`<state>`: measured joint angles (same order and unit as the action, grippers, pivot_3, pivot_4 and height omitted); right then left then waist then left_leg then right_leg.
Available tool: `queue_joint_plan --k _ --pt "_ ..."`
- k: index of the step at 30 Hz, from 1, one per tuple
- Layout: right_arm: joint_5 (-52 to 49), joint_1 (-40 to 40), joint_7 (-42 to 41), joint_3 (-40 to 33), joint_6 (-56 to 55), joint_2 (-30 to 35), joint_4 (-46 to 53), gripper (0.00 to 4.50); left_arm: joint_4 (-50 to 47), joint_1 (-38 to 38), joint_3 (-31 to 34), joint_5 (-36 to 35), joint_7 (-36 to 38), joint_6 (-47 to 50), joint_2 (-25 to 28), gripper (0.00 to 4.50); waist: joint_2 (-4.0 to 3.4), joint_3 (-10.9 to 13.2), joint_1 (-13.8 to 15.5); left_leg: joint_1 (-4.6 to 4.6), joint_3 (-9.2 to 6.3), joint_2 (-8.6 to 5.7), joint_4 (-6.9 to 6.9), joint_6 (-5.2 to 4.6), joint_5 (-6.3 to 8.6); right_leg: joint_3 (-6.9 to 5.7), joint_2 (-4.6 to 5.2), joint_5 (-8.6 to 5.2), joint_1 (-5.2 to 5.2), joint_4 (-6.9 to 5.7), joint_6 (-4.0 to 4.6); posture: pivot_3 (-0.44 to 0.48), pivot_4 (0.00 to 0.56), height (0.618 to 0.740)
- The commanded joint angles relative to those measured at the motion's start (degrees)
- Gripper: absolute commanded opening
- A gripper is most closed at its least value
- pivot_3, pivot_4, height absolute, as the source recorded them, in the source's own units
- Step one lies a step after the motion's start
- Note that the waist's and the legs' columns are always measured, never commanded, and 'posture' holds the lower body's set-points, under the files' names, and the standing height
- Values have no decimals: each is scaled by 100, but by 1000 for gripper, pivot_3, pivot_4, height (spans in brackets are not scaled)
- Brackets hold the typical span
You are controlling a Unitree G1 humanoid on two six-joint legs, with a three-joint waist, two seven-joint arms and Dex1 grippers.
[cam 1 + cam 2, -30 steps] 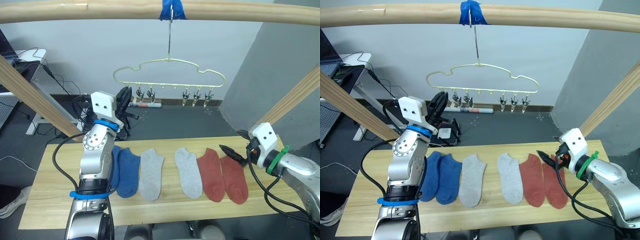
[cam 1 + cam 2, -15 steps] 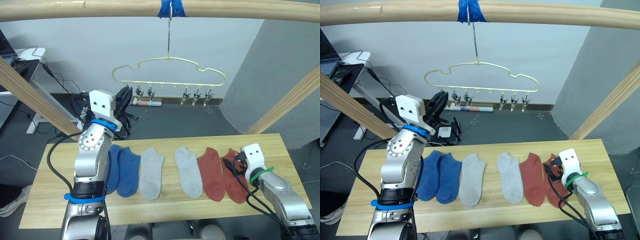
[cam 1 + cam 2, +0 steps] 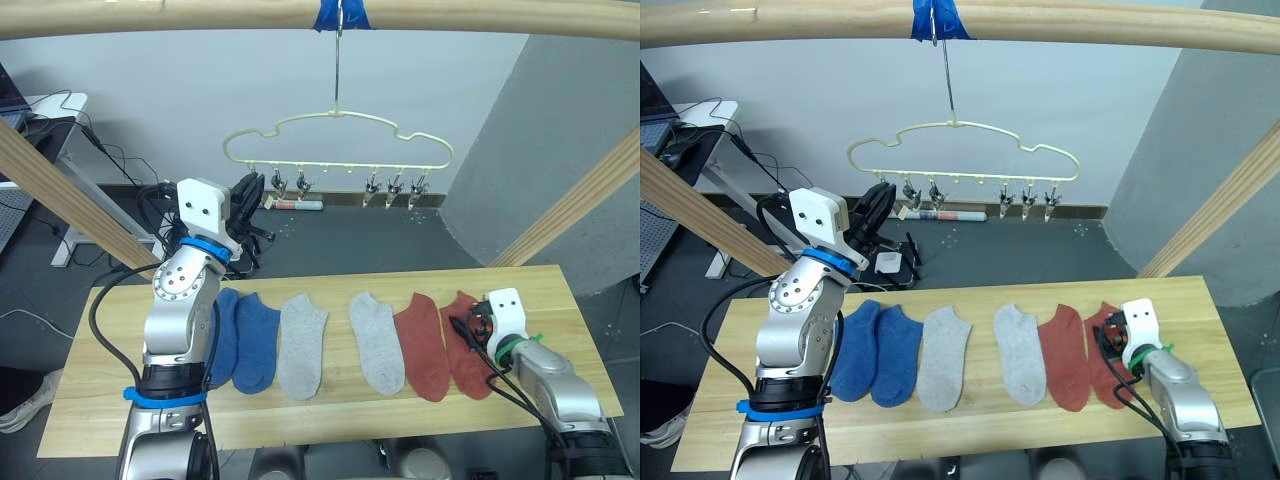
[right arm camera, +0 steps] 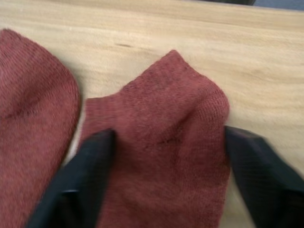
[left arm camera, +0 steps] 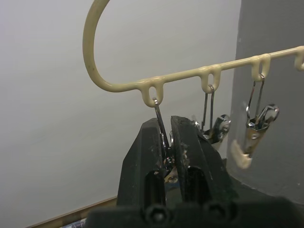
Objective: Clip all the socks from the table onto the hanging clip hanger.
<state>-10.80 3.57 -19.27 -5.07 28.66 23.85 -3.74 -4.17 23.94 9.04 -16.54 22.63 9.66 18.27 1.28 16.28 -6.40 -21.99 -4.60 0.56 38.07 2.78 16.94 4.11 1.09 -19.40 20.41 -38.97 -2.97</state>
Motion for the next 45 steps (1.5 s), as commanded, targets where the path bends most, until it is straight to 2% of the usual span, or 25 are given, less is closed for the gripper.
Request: queue_joint_plan --k 1,7,8,15,21,24,28,34,45 --pt "-8 -30 -14 -116 115 6 -131 2218 -277 -11 32 -87 67 -6 68 0 0 0 0 0 0 0 0 0 0 0 0 0 0 0 0 -170 297 740" --pt "178 -85 -121 -39 -59 134 -10 89 -358 -28 78 -443 313 318 118 0 1 0 3 0 -1 0 0 0 0 -1 1 0 -1 0 0 -169 291 740" --pt "231 -108 -222 28 -193 219 185 39 -421 -27 104 -582 390 465 152 0 1 0 5 0 0 0 1 0 0 0 1 0 -1 0 0 -170 289 740" --pt "688 85 -766 706 -940 674 1716 39 -925 42 324 -1551 536 1599 390 0 -6 16 -22 -1 2 5 -2 5 -3 0 -1 0 6 -2 0 -181 284 740" --pt "1206 653 -654 1685 -960 231 2372 39 -1340 101 505 -2262 307 2414 396 0 1 19 -3 -8 -5 6 -7 27 -15 -5 -1 0 12 0 0 -179 281 740" --pt "1615 979 -495 2127 -1041 -65 2385 39 -1474 149 592 -2544 112 2695 337 0 4 20 19 -23 -7 2 -2 32 -17 -7 5 0 23 1 0 -179 280 740" --pt "2008 1367 -296 2528 -1038 -485 2220 39 -1560 216 663 -2824 -81 2948 279 0 6 19 31 -88 -11 -1 13 56 -33 -10 7 8 91 -10 -4 -183 281 740" --pt "2338 1860 -104 2820 -1195 -1001 1793 39 -1612 252 653 -3020 -219 3097 239 0 6 19 9 -89 -9 2 9 58 -35 -12 7 10 98 -12 -1 -185 279 740" --pt "2498 2116 -112 3100 -1412 -1558 1440 39 -1708 224 620 -3205 -415 3186 171 0 6 19 2 -89 -8 3 10 58 -35 -12 7 12 100 -15 1 -177 280 740"
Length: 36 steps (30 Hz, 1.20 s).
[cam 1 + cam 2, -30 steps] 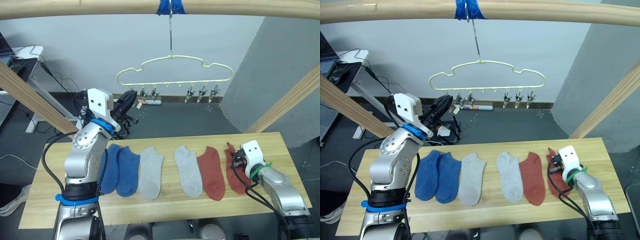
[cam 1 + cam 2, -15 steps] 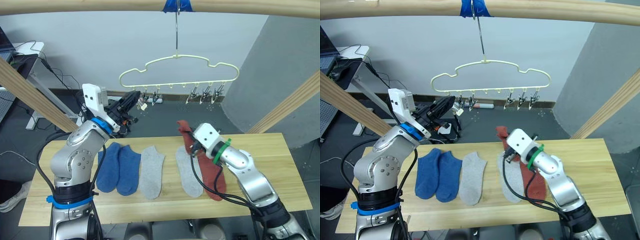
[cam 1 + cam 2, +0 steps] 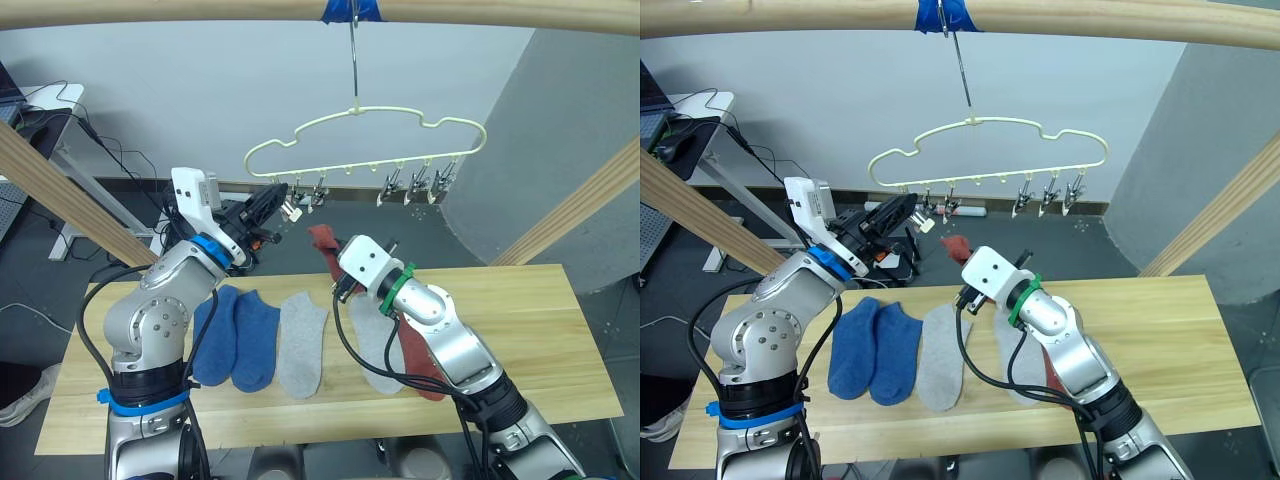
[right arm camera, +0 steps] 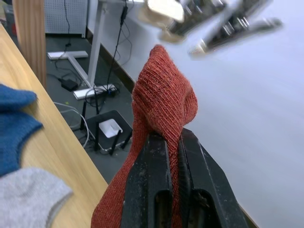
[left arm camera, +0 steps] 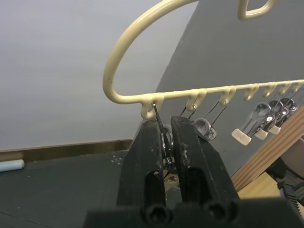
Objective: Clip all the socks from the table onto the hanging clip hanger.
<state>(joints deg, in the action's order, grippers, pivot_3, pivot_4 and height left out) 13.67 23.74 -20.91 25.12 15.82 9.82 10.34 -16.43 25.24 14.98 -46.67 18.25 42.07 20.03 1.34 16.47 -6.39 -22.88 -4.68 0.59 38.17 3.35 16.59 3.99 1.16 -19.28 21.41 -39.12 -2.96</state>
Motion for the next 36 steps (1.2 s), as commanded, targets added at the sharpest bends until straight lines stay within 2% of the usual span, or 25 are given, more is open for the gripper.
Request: queue_joint_plan --k 1,14,31,33,36 --pt "51 127 57 74 -121 -213 -17 39 -491 93 24 -210 10 -48 -3 0 0 0 0 0 0 0 0 0 0 0 0 0 0 0 0 -177 279 740" --pt "67 563 195 -55 -308 -665 -589 39 -564 -15 -1 -226 -52 -43 -2 0 0 0 -3 0 0 1 0 0 0 -1 0 1 2 0 1 -167 278 740" --pt "18 689 244 -111 -446 -941 -743 39 -596 -136 -13 -191 -98 -41 -6 0 0 0 -10 1 2 2 3 0 0 -1 0 2 3 -7 2 -166 280 740" --pt "5 717 235 -108 -461 -964 -770 0 -585 -159 -4 -112 -108 -89 21 714 0 0 -12 2 2 2 3 1 0 -2 0 2 3 -10 2 -165 281 740" --pt "-1 746 223 -98 -474 -999 -801 0 -554 -156 -7 -71 -116 -90 54 1543 0 0 -17 2 3 2 4 1 -1 -1 0 2 4 -14 2 -165 280 740"
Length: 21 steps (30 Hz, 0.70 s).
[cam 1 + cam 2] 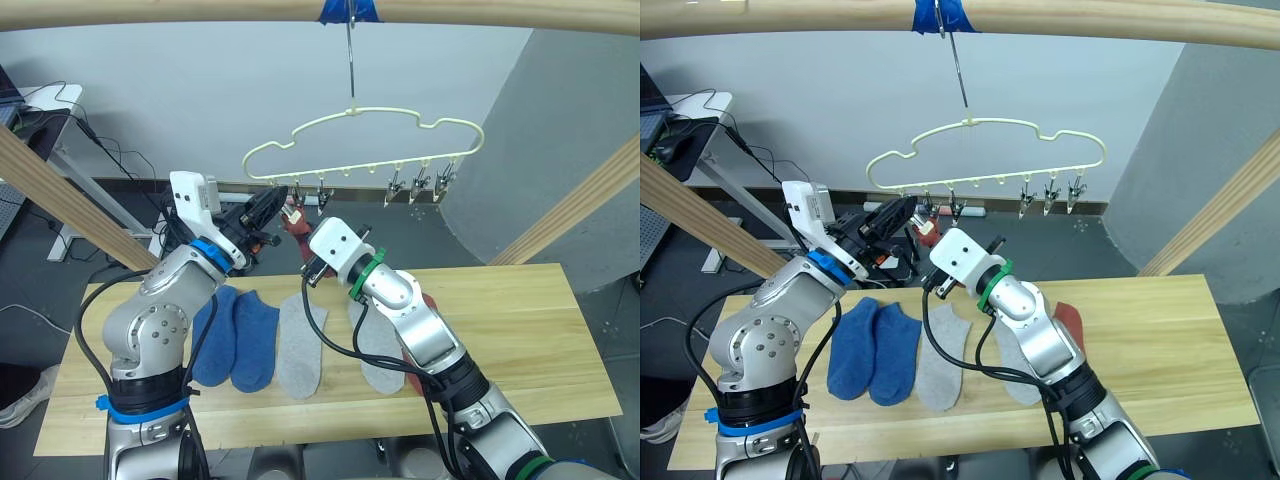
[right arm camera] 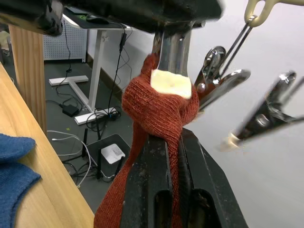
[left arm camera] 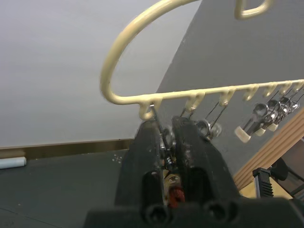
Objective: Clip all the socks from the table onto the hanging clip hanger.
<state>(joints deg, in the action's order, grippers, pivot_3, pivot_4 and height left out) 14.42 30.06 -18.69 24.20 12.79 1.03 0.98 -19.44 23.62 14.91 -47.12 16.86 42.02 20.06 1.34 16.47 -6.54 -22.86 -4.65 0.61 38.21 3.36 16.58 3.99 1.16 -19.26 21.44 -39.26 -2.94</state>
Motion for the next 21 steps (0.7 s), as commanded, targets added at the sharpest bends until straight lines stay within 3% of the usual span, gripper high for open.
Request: queue_joint_plan --k 1,3,4,11,21 --pt "-87 120 -10 -2 -173 -132 126 0 -249 4 0 -27 24 -75 55 1860 0 0 -4 1 1 0 1 0 0 1 0 0 0 -4 0 -165 280 740" --pt "-153 122 -68 -3 -189 -159 117 0 -241 -8 6 -41 46 -50 73 2451 0 0 -5 3 1 0 4 0 0 0 0 0 4 -16 0 -166 281 740" --pt "-208 110 -104 -16 -187 -178 124 276 -236 -23 4 -18 65 -49 103 2732 0 0 -6 3 1 0 5 1 -1 0 0 0 6 -22 0 -166 281 740" --pt "-258 -15 -524 151 130 -45 250 2486 -217 -152 -91 288 298 -244 372 2748 0 0 -19 5 1 0 10 7 -9 1 -1 0 20 -59 0 -162 281 740" --pt "-770 -791 -1487 -449 784 1246 1655 2486 -214 -760 -609 2088 700 -1906 827 2748 0 0 4 -1 4 -1 15 7 -10 3 0 0 28 -65 0 -154 283 740"
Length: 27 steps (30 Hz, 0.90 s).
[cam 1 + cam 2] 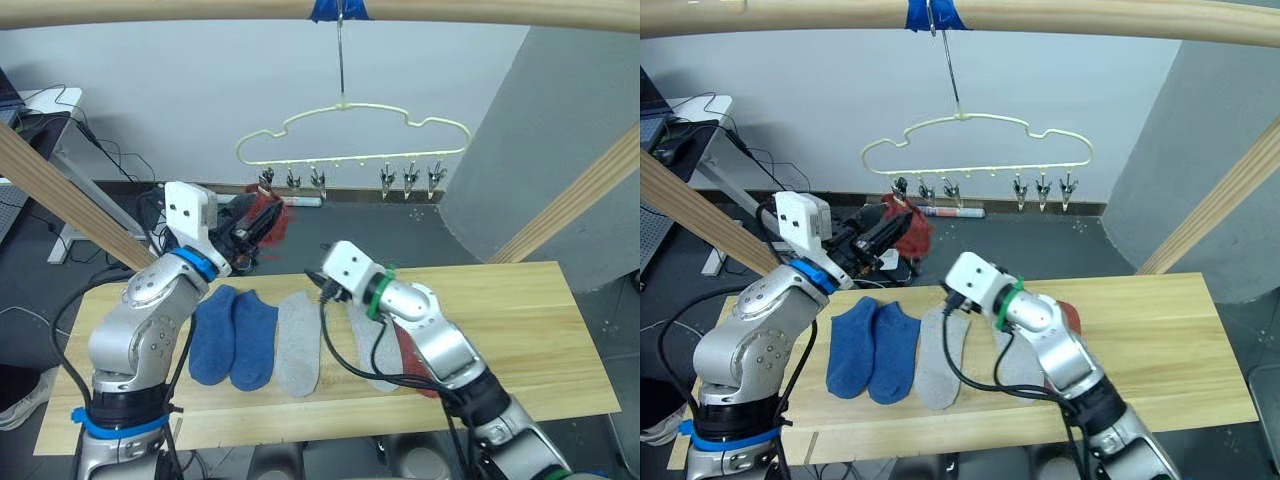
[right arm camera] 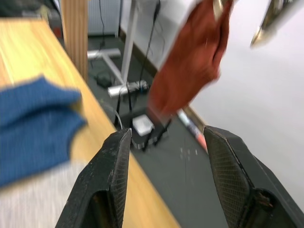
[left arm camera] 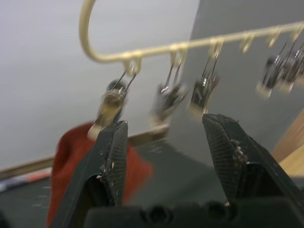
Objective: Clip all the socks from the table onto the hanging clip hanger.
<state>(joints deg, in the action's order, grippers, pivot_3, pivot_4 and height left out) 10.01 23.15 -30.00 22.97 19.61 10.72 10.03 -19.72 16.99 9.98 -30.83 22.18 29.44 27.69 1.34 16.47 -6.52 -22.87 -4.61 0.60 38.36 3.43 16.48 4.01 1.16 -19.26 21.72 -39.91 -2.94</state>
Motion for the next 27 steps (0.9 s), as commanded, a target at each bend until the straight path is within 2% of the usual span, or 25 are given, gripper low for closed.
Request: queue_joint_plan --k 1,4,9,14,19,22,24,27 --pt "-503 -196 -544 -497 184 496 979 2486 -210 -181 -178 637 233 -888 87 2748 0 0 6 0 0 0 0 -2 1 0 0 0 0 0 0 -153 282 740" --pt "-1160 -482 -1110 -1160 423 1168 1632 2486 -379 -482 -237 892 117 -1207 -92 2748 0 0 11 0 0 1 -3 -17 10 0 0 0 -1 2 0 -156 281 740" --pt "-2426 -761 -1691 -2271 1128 1936 2313 2486 -672 -895 -518 1275 -141 -1496 -478 2748 1 1 13 -1 1 0 -5 -25 11 2 0 0 -6 9 1 -166 279 740" --pt "-3238 -881 -1661 -2971 1828 2362 2798 2486 -794 -1227 -944 1573 -346 -1628 -958 2748 2 1 1 2 2 -2 -4 -30 9 5 -1 2 -13 7 3 -200 276 740" --pt "-3659 -1143 -1550 -3314 2225 2703 3145 2486 -630 -1090 -1054 1789 -612 -1813 -1357 2748 2 1 3 2 -1 -5 -2 -37 5 3 -3 4 -18 6 5 -218 277 740" --pt "-3798 -1192 -1460 -3393 2321 2827 3196 2536 -406 -922 -1054 1933 -758 -2017 -1566 2173 2 1 2 2 -1 -9 6 -38 4 4 -4 8 -24 8 -1 -222 276 740" --pt "-3871 -1189 -1403 -3420 2367 2878 3216 2536 -295 -822 -1076 2051 -837 -2097 -1650 1616 2 1 -3 3 -1 -10 8 -39 3 4 -5 9 -26 9 -2 -226 277 740" --pt "-3958 -1194 -1334 -3439 2383 2948 3228 2536 -196 -755 -1051 2090 -912 -2165 -1768 1616 3 1 -5 3 -1 -10 8 -39 3 4 -8 9 -27 9 -3 -229 278 740"
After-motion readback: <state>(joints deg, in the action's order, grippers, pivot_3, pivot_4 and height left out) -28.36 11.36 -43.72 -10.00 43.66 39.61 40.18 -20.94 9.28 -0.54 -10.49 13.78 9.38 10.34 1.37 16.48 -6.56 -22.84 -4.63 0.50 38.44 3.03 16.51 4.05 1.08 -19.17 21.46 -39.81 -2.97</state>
